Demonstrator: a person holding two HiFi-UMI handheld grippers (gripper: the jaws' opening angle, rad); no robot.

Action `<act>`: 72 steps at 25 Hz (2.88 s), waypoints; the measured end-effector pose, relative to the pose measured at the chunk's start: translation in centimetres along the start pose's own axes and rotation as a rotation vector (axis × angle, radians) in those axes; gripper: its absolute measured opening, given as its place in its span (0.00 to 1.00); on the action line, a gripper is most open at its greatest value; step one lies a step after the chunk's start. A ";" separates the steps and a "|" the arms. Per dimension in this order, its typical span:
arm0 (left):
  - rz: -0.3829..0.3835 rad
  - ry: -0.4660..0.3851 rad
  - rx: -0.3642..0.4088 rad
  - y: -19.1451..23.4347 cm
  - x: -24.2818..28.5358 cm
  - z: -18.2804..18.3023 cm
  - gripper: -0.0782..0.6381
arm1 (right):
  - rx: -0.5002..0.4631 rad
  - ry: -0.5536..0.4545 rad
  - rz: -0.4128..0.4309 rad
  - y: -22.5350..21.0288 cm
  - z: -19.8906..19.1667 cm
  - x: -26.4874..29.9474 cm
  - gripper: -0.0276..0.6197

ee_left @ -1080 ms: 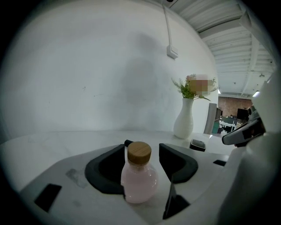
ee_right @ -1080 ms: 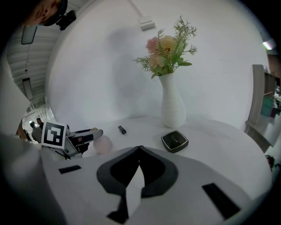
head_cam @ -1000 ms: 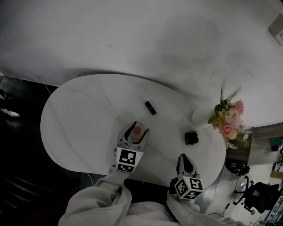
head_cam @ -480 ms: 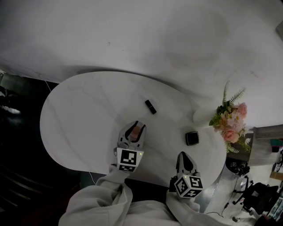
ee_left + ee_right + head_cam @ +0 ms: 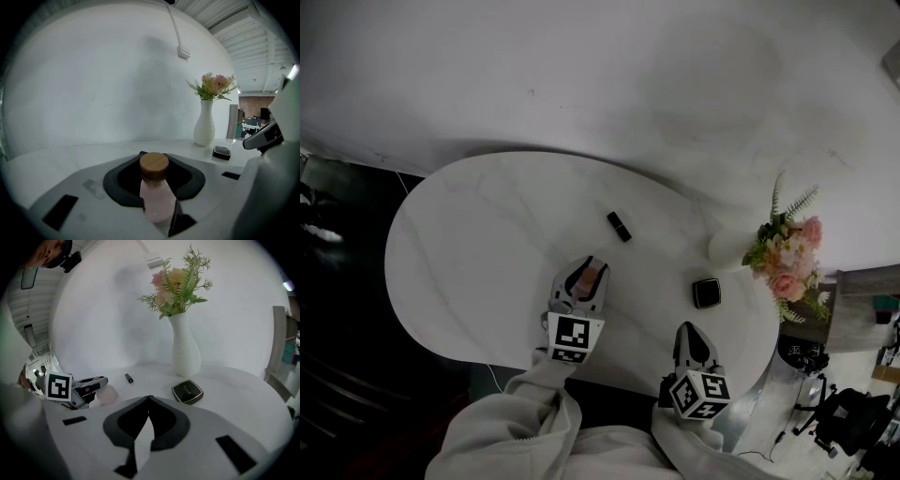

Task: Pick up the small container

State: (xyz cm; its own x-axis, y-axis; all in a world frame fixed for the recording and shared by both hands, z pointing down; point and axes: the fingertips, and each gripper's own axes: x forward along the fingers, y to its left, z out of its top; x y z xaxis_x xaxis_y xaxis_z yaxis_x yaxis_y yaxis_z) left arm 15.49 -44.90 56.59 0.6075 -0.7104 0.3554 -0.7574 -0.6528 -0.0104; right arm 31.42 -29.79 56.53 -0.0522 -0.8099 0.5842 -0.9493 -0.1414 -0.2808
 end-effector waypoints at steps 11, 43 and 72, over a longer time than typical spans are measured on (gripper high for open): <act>-0.016 -0.006 -0.007 -0.1 -1.7 0.4 0.27 | -0.004 -0.032 -0.016 -0.1 0.4 -1.0 0.12; 0.025 -0.058 0.009 -0.2 -11.3 3.3 0.27 | -0.016 -0.233 -0.012 0.6 3.9 -5.8 0.12; 0.232 -0.051 -0.062 6.8 -20.4 -0.1 0.27 | -0.097 -0.234 0.133 8.7 3.8 -3.3 0.12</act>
State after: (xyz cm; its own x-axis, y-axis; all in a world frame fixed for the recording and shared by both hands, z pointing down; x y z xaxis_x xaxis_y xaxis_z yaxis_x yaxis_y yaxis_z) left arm -2.08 -34.89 49.36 0.4261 -0.8527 0.3023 -0.8901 -0.4549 -0.0283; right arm 24.56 -30.56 49.28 -0.1162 -0.9286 0.3523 -0.9648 0.0213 -0.2622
